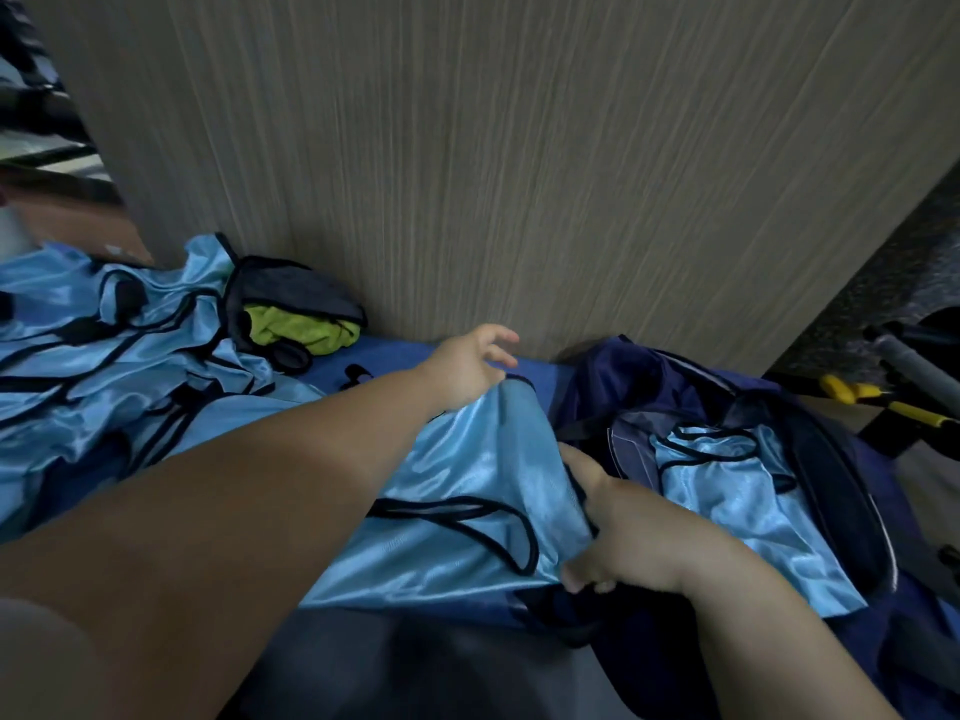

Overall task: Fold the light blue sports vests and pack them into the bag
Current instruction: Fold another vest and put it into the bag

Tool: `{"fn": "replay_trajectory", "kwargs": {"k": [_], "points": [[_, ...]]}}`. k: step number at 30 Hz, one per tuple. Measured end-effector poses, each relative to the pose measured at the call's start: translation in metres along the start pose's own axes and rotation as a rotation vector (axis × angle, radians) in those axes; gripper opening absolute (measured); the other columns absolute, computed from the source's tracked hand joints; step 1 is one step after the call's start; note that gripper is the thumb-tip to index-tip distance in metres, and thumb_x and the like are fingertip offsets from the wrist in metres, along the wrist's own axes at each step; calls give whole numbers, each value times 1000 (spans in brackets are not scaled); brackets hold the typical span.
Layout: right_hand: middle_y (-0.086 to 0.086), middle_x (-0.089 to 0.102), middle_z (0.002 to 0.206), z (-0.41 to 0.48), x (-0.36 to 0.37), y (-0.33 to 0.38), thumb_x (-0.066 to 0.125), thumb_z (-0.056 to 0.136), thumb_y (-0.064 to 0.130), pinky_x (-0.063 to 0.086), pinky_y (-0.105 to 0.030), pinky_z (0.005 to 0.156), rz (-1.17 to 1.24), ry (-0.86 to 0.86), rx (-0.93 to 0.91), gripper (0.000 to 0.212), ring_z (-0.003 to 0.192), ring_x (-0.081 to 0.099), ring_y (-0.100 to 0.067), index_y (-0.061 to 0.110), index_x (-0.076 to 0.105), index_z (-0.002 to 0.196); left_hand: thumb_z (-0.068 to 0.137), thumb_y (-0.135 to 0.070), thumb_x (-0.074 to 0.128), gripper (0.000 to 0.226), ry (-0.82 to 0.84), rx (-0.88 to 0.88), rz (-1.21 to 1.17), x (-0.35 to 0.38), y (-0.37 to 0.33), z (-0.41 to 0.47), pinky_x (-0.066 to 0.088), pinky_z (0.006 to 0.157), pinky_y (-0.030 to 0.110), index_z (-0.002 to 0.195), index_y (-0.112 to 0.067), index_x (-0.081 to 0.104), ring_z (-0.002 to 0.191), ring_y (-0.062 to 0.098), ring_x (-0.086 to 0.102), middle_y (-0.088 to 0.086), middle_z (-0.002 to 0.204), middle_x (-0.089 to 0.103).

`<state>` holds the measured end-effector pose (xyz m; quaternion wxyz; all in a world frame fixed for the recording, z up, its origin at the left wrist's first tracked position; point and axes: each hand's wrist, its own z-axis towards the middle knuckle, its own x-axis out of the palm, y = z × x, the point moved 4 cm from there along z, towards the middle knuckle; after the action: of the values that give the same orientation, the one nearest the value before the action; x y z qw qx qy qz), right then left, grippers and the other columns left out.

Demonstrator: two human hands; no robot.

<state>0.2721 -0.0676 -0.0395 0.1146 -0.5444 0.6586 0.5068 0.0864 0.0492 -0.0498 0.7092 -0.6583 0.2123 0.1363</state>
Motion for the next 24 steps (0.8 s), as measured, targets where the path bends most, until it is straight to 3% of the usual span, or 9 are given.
{"fn": "replay_trajectory", "kwargs": {"k": [2, 4, 7, 10, 12, 15, 18, 20, 24], "points": [[11, 62, 77, -2, 0, -2, 77, 72, 3, 49, -17, 56, -52, 40, 0, 122, 52, 62, -5, 46, -4, 153, 91, 2, 53, 42, -98, 122, 261, -1, 2, 2, 40, 87, 14, 129, -17, 57, 107, 16, 58, 4, 132, 56], [15, 64, 79, -1, 0, -5, 81, 71, 12, 47, -14, 63, -121, 65, -13, 123, 65, 64, -2, 47, -5, 153, 90, -7, 55, 35, -239, 222, 493, 0, -2, -2, 36, 100, 30, 120, -23, 64, 118, 16, 52, -6, 129, 56], [19, 63, 89, 3, -7, -7, 83, 71, 37, 42, -12, 71, -120, -15, -14, 95, 83, 60, 4, 43, 26, 148, 84, -12, 54, 25, -444, 419, 518, 2, -20, -27, 42, 89, 40, 103, -20, 69, 103, 24, 55, -5, 108, 64], [13, 62, 103, 11, -16, -8, 74, 78, 52, 42, -21, 79, -93, -311, 13, 74, 99, 60, -8, 36, 39, 141, 81, -8, 51, 25, -342, 546, 437, 17, -16, -58, 48, 77, 36, 100, -14, 66, 89, 23, 57, 1, 98, 62], [7, 57, 114, 16, -15, -5, 69, 84, 47, 39, -24, 84, -71, -478, -25, 59, 109, 56, -14, 35, 44, 137, 85, -10, 48, 28, -200, 523, 426, 32, 3, -79, 50, 80, 37, 108, -15, 61, 94, 21, 57, 0, 105, 58], [-2, 55, 122, 28, -2, -1, 62, 90, 42, 42, -29, 85, -84, -466, -49, 57, 113, 55, -22, 34, 36, 141, 91, -29, 41, 39, -79, 446, 622, 52, 40, -100, 46, 99, 40, 128, -20, 49, 119, 22, 52, -1, 130, 52], [-7, 60, 118, 38, 9, -3, 55, 96, 36, 47, -35, 79, -179, -403, -15, 64, 100, 60, -25, 32, 18, 147, 97, -51, 34, 60, 32, 214, 806, 51, 50, -100, 12, 120, 51, 151, -29, 24, 148, 16, 12, -12, 158, 20], [-6, 61, 108, 40, 11, -3, 53, 97, 27, 45, -33, 72, -176, -387, -24, 68, 84, 58, -20, 36, 11, 149, 96, -61, 29, 67, 171, 67, 854, 48, 53, -98, -10, 117, 55, 154, -37, 3, 148, 9, -12, -18, 160, -6], [-5, 47, 129, 44, 8, -6, 48, 98, 16, 46, -30, 84, -147, -289, -23, 64, 98, 56, -21, 49, 23, 146, 92, -70, 28, 75, 219, -27, 832, 26, 63, -95, -14, 117, 50, 152, -42, -6, 146, 10, -22, -20, 158, -17]]}}
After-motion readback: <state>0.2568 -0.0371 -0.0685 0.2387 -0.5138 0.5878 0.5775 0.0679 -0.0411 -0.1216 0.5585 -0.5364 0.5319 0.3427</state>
